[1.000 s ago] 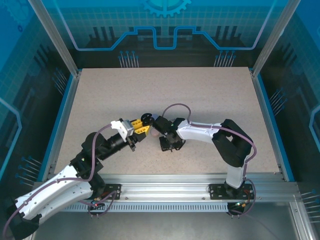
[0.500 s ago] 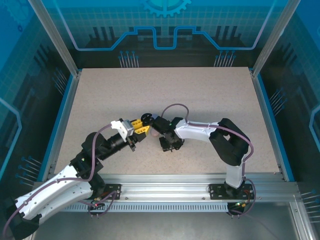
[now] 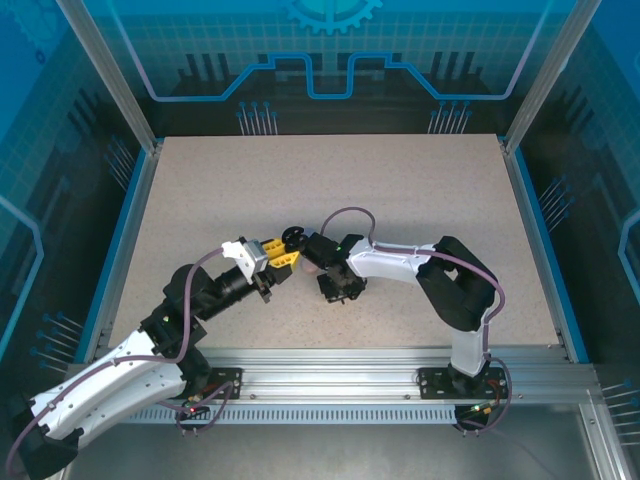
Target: Insert wireless bluetooth earbuds into charging case
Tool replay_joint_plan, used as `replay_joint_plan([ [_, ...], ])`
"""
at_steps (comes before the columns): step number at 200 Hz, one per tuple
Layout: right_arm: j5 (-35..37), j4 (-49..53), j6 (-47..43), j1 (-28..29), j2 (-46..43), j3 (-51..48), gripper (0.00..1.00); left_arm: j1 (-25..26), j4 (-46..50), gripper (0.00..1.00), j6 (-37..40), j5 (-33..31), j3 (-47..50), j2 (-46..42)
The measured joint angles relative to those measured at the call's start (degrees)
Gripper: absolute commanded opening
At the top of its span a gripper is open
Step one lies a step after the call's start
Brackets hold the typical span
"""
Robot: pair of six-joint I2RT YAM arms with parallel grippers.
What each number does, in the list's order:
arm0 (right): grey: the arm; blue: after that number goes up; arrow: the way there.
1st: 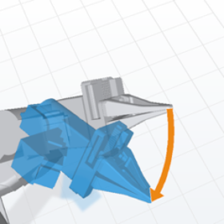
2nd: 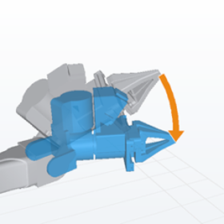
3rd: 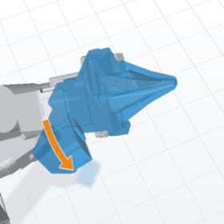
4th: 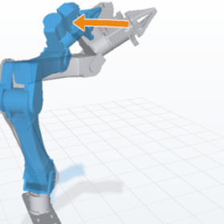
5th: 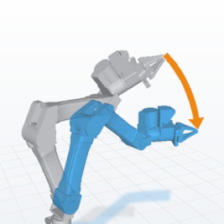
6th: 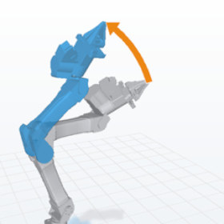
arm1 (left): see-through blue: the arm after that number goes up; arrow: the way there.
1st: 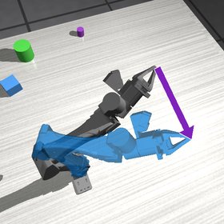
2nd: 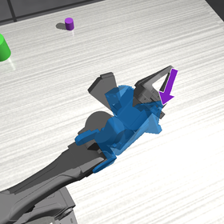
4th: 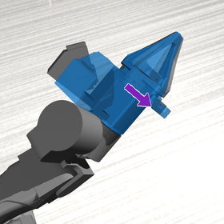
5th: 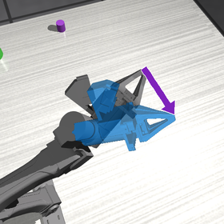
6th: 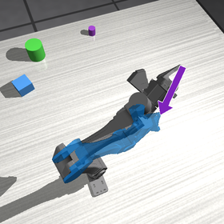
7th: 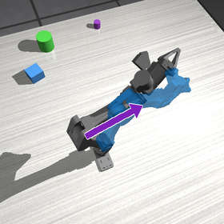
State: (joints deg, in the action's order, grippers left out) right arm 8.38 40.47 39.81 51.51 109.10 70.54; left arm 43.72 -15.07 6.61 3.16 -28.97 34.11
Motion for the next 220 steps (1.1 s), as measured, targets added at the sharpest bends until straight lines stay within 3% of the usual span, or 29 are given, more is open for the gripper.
replay_joint_plan([
  [101, 1.8, -3.7, -0.7, -0.1, -8.9, -6.3, 0.23, 0.0, 0.7, 0.05, 0.0, -0.4, 0.0, 1.4],
  [220, -0.2, -13.6, -9.4, -5.6, -51.4, -14.6, 0.23, 0.0, -5.7, 0.05, -2.5, -0.3, 0.9, 13.6],
])
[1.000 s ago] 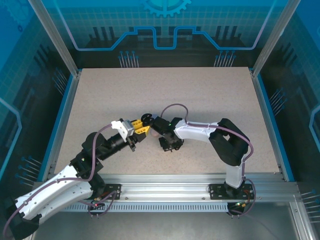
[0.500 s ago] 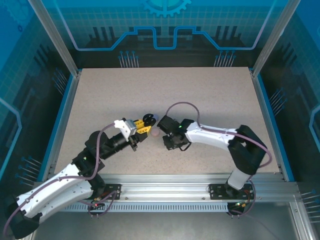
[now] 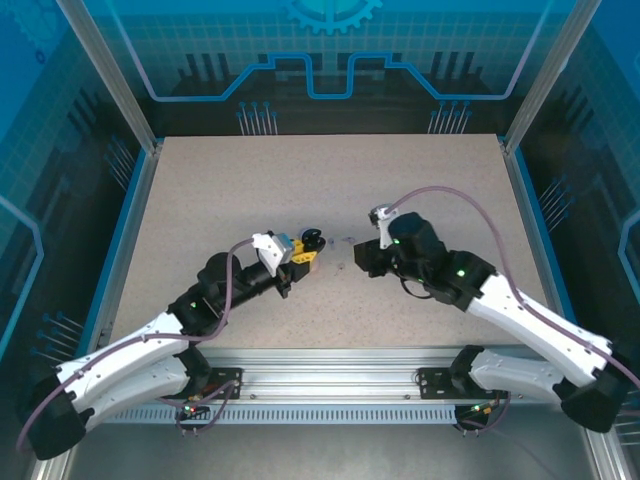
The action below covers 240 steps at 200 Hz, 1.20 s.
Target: Insert wireless bluetooth earbuds into charging case
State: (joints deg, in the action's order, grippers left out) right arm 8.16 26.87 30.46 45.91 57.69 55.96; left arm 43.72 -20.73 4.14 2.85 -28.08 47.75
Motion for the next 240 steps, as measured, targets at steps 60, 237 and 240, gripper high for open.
replay_joint_plan([
  [60, -8.0, -7.2, -3.9, 0.3, -4.3, 1.4, 0.23, 0.0, -3.8, 0.05, -0.5, 2.9, -0.1, 4.6],
  [237, -8.5, -12.1, -11.6, 5.6, 5.7, 7.4, 0.23, 0.0, -6.6, 0.05, -1.2, 6.7, -1.4, 5.6],
  [240, -8.5, -12.0, -11.7, 5.6, 5.7, 7.4, 0.23, 0.0, -6.6, 0.05, -1.2, 6.7, -1.4, 5.6],
])
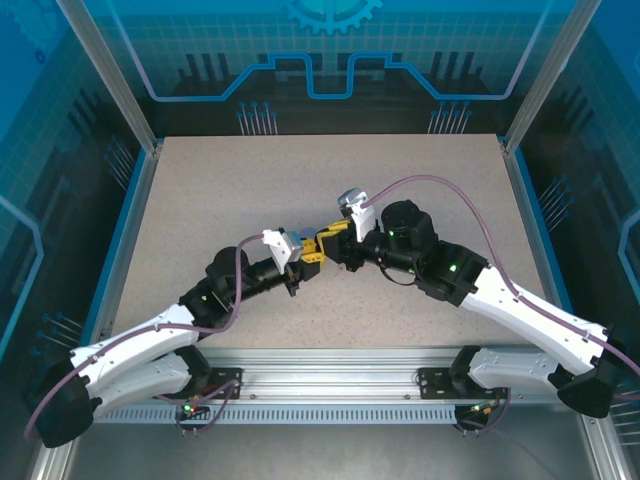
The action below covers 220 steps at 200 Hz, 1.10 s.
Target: Insert wireless bluetooth earbuds into charging case
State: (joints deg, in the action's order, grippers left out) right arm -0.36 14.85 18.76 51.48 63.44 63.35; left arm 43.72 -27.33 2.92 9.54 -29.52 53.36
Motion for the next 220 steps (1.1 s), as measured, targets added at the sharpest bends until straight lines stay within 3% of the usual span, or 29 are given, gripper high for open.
replay_joint_plan([
  [220, -0.6, 0.5, -0.2, 0.0, 0.9, -0.8, 0.24, 0.0, 0.0, 0.05, 0.0, 0.0, 0.0, -0.2],
])
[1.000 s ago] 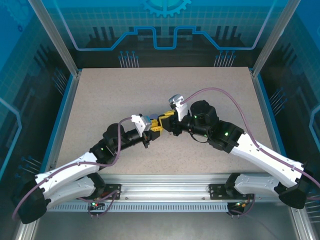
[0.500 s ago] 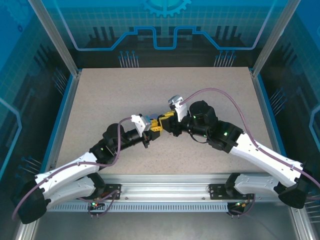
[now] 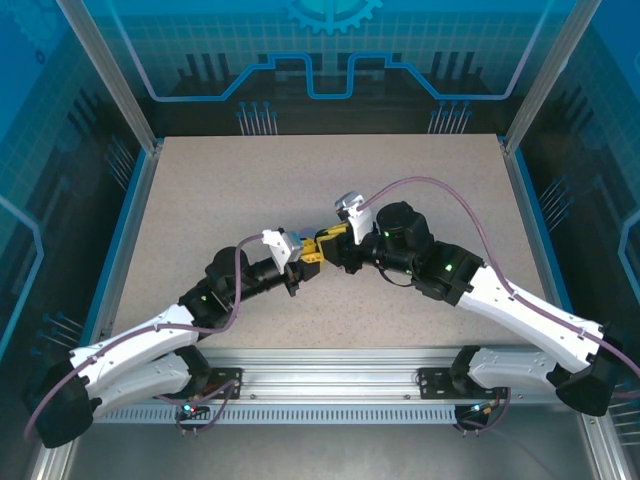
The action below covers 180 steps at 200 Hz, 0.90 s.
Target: Insert wireless bluetooth earbuds into charging case
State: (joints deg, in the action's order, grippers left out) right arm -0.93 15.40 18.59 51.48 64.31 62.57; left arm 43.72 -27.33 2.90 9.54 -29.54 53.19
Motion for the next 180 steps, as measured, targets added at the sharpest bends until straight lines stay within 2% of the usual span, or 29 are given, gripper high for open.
replay_joint_plan([
  [36, -0.4, 0.2, 0.0, 0.0, 0.0, 0.0, 0.29, 0.0, 0.0, 0.05, 0.0, 0.0, 0.0, -0.2],
  [92, -1.0, 1.4, -0.5, 0.0, -0.2, 0.3, 0.45, 0.0, 0.2, 0.05, 0.0, 0.0, 0.0, -0.2],
  [120, -1.2, 4.4, -0.7, -0.6, -1.0, 1.8, 0.62, 0.0, 0.0, 0.05, -0.1, 0.0, 0.0, -0.3],
  [145, -1.8, 6.5, -0.2, -3.4, -4.0, 2.1, 0.77, 0.0, 0.0, 0.05, -0.4, 0.0, 0.0, -0.5],
  [156, -4.1, 7.3, 0.2, -6.2, -5.6, 2.1, 0.86, 0.0, 0.0, 0.05, -0.5, 0.0, 0.0, -0.7],
  [180, -10.8, 7.6, 1.3, -12.1, -6.6, 2.0, 0.97, 0.0, -0.4, 0.05, -1.1, 0.3, 0.0, -0.9],
])
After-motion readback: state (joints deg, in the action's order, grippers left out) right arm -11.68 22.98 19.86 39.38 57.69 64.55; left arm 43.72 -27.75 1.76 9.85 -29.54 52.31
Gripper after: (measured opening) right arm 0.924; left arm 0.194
